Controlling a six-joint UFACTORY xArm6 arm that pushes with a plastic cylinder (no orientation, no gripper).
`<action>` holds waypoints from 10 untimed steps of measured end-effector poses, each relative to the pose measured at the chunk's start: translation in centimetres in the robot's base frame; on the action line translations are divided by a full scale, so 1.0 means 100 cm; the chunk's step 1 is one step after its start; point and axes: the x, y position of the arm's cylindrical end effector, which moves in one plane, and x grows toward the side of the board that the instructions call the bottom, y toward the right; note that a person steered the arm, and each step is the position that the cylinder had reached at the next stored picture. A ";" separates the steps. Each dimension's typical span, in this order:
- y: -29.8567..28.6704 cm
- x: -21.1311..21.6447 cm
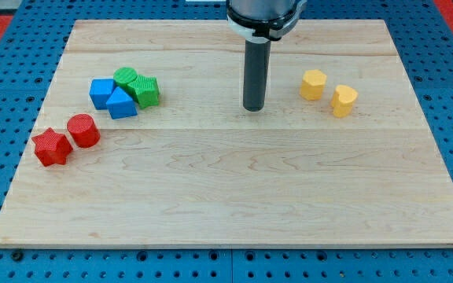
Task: Slide your hand below the green star
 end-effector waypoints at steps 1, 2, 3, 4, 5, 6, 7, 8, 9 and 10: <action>-0.005 0.000; -0.011 0.000; -0.014 0.000; -0.015 0.000; -0.015 0.000; -0.016 0.000; -0.018 0.000; -0.021 0.004; -0.058 0.038; -0.058 0.061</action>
